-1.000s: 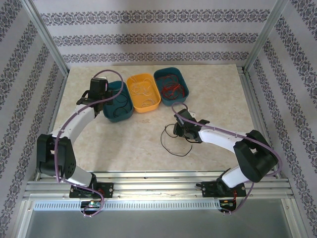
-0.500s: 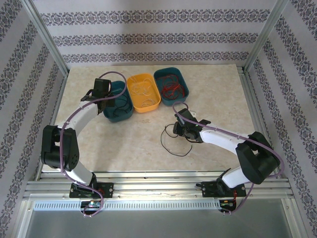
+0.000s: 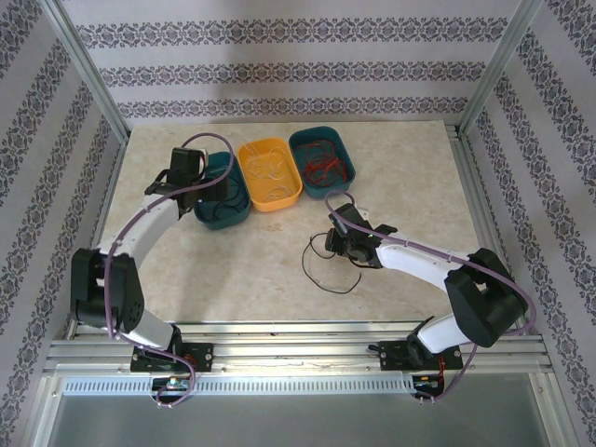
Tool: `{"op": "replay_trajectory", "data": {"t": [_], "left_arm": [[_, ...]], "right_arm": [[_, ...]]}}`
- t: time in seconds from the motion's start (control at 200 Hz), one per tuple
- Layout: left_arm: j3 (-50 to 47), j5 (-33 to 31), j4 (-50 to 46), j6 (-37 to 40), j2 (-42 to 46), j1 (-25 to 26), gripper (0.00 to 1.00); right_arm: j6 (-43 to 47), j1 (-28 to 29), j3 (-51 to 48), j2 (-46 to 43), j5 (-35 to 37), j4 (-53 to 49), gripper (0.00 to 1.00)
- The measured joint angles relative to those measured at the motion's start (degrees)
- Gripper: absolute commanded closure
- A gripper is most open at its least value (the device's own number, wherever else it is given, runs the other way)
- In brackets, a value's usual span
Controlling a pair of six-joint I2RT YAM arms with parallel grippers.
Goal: Untangle the cables
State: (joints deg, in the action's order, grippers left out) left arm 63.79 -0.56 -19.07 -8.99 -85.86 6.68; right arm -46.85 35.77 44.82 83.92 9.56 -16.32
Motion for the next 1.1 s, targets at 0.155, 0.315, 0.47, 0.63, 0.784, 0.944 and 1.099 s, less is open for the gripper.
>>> {"op": "replay_trajectory", "data": {"t": [0.155,0.315,0.47,0.63,0.784,0.944,1.099], "left_arm": [[-3.7,5.0,0.0,-3.2,6.5,0.9,0.0],[-11.0,7.1,1.3,-8.2,12.0,9.1,0.0],[-16.5,6.8,3.3,-13.4,12.3,21.3,0.0],[-18.3,4.2,7.5,-17.4,9.9,30.1,0.0],[-18.4,3.3,12.0,-20.0,5.7,33.5,0.08],[-17.2,3.7,14.8,-21.5,-1.0,36.2,0.19],[-13.7,5.1,16.0,-22.6,-6.9,38.5,0.38]], "right_arm": [[-0.8,0.0,0.0,0.1,-0.2,0.0,0.47],[-1.4,0.0,0.0,0.7,-0.6,0.1,0.37],[-2.3,0.0,-0.1,0.7,-0.5,0.1,0.04],[-2.5,-0.1,-1.8,-2.0,1.1,-0.7,0.02],[-3.2,-1.9,-5.5,-8.8,3.1,-2.3,0.02],[-5.2,-5.4,-10.4,-17.7,5.5,-4.1,0.02],[-6.0,-8.5,-15.1,-28.3,7.5,-6.3,0.02]]}}
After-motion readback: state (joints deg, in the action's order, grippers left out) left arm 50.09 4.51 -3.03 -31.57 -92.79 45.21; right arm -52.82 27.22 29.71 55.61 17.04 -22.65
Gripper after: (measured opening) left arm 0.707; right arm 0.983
